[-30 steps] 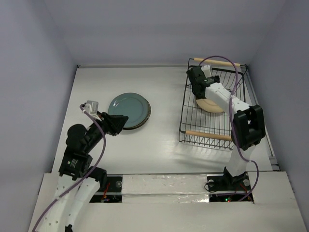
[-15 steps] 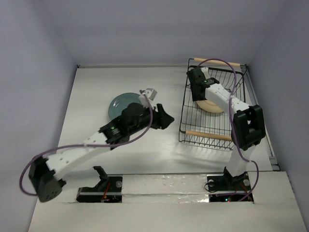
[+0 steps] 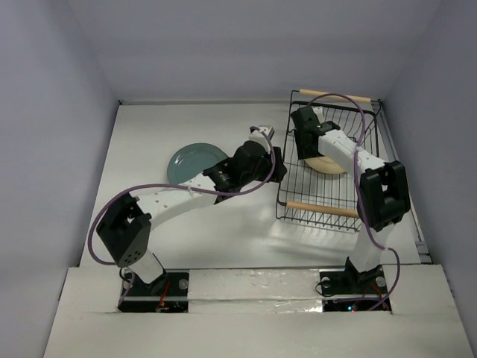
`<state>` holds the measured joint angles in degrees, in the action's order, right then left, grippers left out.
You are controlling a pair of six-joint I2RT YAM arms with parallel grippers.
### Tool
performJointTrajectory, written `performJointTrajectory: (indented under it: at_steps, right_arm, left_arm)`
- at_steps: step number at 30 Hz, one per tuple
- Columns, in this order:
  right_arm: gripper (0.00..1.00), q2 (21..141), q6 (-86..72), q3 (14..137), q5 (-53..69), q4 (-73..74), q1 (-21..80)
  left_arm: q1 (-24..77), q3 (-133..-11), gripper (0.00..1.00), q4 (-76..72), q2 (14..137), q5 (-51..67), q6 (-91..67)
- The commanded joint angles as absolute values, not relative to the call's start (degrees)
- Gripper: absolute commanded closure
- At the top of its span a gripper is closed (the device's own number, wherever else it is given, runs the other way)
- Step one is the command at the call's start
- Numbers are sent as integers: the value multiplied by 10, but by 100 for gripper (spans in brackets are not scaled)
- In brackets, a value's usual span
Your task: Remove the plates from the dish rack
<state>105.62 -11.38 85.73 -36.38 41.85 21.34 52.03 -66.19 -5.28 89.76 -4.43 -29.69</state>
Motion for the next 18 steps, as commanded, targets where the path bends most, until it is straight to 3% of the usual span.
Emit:
performJointTrajectory:
  at_steps: [1,11,14,17,18]
  right_arm:
    - [10,1059,-100,860,-358,417,209]
    - [7,1095,-95,881,-358,443,209]
    - [7,1103,-94,882,-368,448,209]
    - [7,1113,-94,890,-380,457,209]
    - [7,1115,-91,895,-381,460,209]
  left_arm:
    - [520,-698,49,-86,914,-34,-283]
    - [520,-708,62,-84,976,-74,-272]
    - [526,-708,75,-92,989,-69,-272]
    - [526,-715,98,-92,1002,-68,-271]
    - [526,-714,100,-93,1003,-68,-272]
